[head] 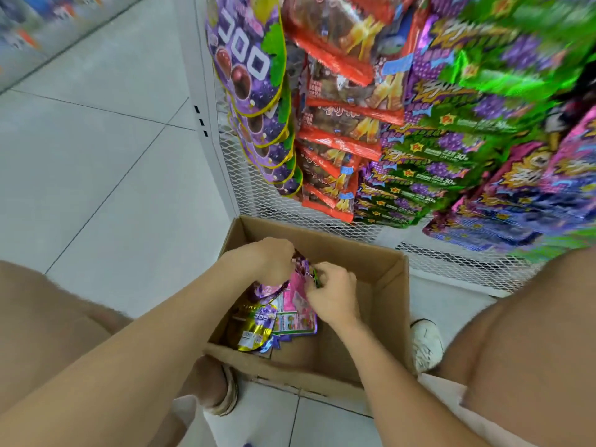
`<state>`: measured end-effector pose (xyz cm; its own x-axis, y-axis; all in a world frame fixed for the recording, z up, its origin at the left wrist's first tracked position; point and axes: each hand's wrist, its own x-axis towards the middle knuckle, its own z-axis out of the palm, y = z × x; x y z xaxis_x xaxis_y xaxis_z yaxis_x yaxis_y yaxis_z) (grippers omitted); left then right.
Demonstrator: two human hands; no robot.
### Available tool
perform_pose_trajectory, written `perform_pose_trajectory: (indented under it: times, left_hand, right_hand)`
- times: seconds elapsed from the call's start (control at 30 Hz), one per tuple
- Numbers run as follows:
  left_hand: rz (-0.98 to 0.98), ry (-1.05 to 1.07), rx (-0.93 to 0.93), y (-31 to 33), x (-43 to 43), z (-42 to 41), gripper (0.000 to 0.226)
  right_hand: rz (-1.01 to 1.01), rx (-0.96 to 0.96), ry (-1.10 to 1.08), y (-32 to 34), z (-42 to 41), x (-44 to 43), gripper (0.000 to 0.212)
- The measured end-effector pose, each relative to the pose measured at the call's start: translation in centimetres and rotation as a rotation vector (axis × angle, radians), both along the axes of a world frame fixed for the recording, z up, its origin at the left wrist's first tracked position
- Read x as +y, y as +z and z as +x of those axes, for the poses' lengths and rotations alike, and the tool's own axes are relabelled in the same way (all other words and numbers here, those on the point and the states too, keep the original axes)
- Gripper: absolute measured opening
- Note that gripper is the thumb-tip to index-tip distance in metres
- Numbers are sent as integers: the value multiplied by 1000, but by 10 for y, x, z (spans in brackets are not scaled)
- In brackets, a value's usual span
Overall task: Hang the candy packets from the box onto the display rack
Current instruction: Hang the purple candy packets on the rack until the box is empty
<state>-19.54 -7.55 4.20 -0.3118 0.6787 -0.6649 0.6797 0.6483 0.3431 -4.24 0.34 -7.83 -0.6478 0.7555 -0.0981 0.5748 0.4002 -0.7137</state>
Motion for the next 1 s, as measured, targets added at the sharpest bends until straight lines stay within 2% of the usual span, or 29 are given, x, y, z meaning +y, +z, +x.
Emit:
perform_pose_trajectory:
  times: [0.07,0.13,0.23,0.3,0.4,0.43,0.5,0.6,0.7,0.77,0.87,0.93,1.0]
  left_hand:
    - [144,296,-157,18,1,7,53]
    - [330,579,-324,34,-1,6,57]
    - [519,608,-300,53,-9,-7,33]
    - [558,521,-268,70,-17,-15,26]
    - [578,362,-269,95,-28,-24,52]
    - [589,308,-271,106,-32,-24,48]
    - [615,159,-264,127,-37,-21,27]
    - [764,-5,-214,156,-39,-21,26]
    - [968,49,-183,176,-32,-27,24]
    - [1182,175,-129,186,-24,-28,6]
    - [1495,413,153,199,-8,-43,27]
    - [1545,433,217,211,2,-58,40]
    - [1510,414,184,219,10,-72,48]
  right_hand:
    - [207,146,48,43,-2,-7,7]
    - [457,267,116,74,-1,-15,10]
    - [702,444,285,108,7,-20,23]
    - [693,544,322,130,13,-19,30]
    - [516,634,169,162,12,-16,28]
    - [446,644,99,172,9,-15,29]
    - [337,625,20,193,2,-14,34]
    - [255,578,39,216,-8,-11,21]
    - [258,586,33,240,-16,-6,15]
    - [309,617,-18,258,-23,0,12]
    - [338,645,-63,282,-35,7,15]
    - [346,650,-64,295,-42,7,13]
    - [391,652,-66,309,-49,4,14]
